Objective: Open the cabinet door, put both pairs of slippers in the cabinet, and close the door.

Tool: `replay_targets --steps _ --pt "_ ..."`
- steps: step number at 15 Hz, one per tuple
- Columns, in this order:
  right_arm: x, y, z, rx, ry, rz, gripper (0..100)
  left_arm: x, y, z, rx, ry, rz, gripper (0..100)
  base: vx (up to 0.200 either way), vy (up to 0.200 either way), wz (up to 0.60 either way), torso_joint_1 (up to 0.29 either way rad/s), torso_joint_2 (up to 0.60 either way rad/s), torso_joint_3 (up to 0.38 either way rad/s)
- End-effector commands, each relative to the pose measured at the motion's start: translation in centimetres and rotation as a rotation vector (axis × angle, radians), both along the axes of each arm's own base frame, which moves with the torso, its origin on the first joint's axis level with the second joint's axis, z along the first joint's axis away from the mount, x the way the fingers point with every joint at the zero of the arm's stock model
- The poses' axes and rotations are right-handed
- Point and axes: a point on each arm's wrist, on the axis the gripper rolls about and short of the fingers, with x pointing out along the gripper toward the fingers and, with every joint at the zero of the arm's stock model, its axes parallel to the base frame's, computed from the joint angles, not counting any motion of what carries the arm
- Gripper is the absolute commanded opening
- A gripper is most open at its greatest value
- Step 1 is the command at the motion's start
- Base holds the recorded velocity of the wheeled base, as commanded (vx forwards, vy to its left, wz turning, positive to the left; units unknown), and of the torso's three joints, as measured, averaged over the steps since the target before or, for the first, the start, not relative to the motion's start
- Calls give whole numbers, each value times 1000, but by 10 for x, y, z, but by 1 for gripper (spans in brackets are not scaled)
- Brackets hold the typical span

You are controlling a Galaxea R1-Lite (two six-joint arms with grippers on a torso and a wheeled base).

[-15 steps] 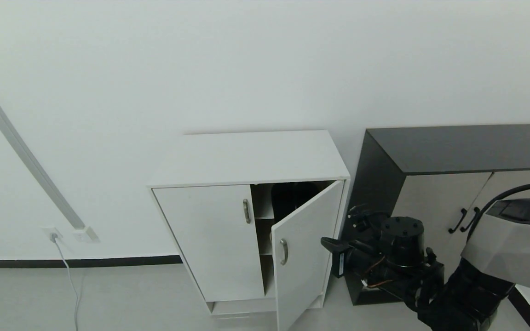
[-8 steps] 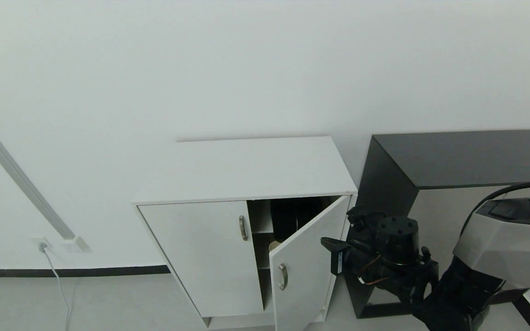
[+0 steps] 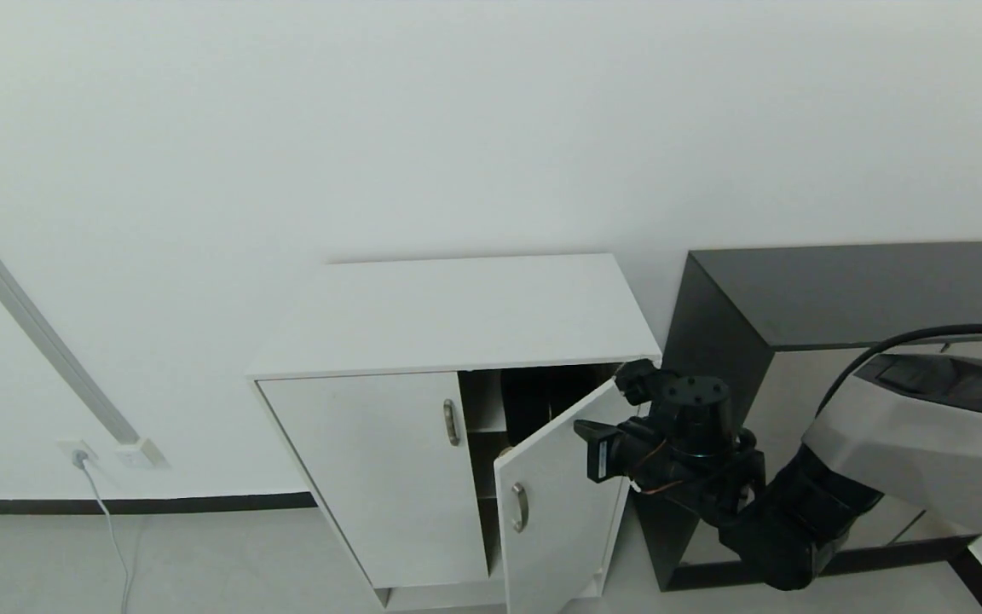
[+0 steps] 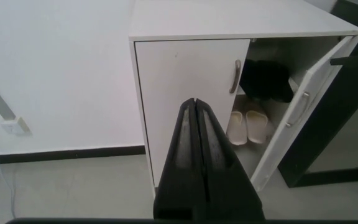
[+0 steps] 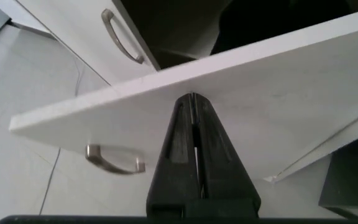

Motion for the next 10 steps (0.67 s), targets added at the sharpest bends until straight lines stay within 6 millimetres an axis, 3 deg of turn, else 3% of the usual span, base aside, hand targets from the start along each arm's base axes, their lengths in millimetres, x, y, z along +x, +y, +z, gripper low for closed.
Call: replay_targets --steps 1,10 --pt "8 6 -1 2 -1 0 0 0 0 0 -1 2 0 0 0 0 0 0 0 0" --pt "45 16 -12 2 -3 -29 0 0 0 0 1 2 0 0 0 0 0 0 0 0"
